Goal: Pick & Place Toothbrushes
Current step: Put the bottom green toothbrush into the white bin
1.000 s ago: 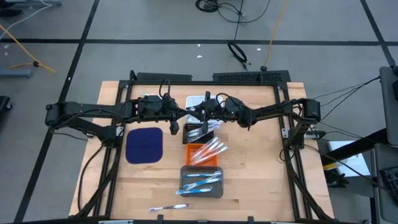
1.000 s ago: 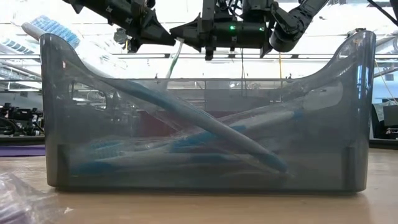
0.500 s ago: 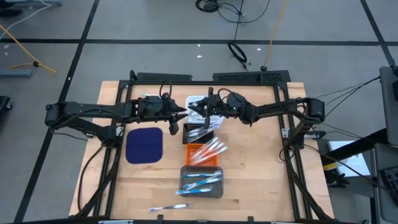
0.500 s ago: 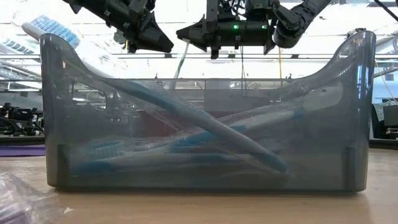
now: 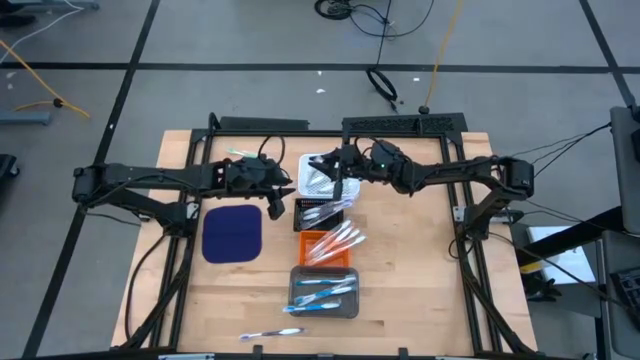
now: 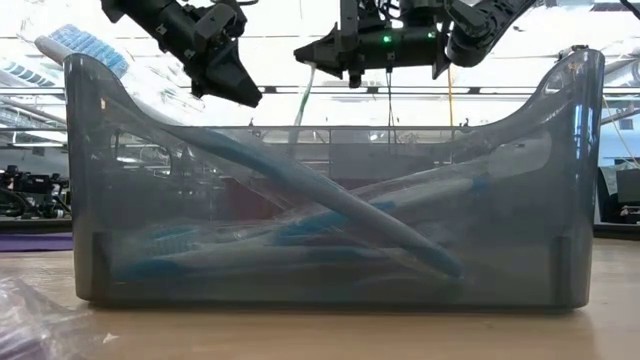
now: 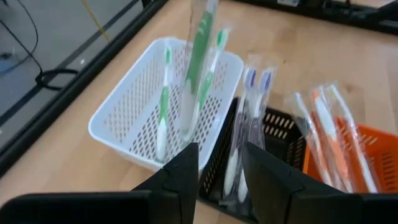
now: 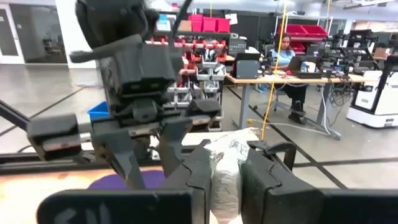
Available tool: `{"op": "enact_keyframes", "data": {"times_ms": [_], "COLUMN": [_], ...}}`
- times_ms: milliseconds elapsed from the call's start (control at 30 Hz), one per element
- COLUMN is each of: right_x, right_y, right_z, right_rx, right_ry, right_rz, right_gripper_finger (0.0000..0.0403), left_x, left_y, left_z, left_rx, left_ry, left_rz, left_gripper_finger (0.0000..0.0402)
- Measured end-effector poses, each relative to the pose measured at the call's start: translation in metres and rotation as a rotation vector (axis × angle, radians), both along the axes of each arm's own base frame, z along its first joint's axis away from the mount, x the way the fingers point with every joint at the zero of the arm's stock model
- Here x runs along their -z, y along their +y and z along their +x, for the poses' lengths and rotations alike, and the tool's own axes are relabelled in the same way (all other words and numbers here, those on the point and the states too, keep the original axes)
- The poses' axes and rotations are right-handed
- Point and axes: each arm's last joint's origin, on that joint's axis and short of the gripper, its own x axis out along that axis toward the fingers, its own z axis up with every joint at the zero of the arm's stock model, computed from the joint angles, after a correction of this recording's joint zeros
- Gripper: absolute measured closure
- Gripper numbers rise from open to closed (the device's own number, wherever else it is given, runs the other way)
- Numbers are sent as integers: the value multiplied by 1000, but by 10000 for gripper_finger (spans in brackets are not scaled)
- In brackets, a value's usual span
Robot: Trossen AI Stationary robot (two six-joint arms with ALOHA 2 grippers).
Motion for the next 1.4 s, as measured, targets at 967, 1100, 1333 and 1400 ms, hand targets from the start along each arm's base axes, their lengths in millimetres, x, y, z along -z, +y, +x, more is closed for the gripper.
{"op": "enact_keyframes", "data": {"times_ms": [967,1100,1333,1400], "right_x": [53,53,55,56], "right_y": [-4,-4,-4,-4], "right_z": [-51,-50,-50,-50], "right_rx": [146,147,148,149], "right_ry": [-200,-197,-174,-169], "right_rz": [126,124,129,130], "right_gripper_finger": [370,367,288,270], "left_x": [-2,-2,-2,-2], "left_y": [0,0,0,0], "left_z": [1,1,1,1], "left_rx": [-11,-10,-10,-10], "left_ry": [-29,-26,-26,-26], "left_rz": [-10,-10,-10,-10], "left_gripper_finger": [279,279,279,279]}}
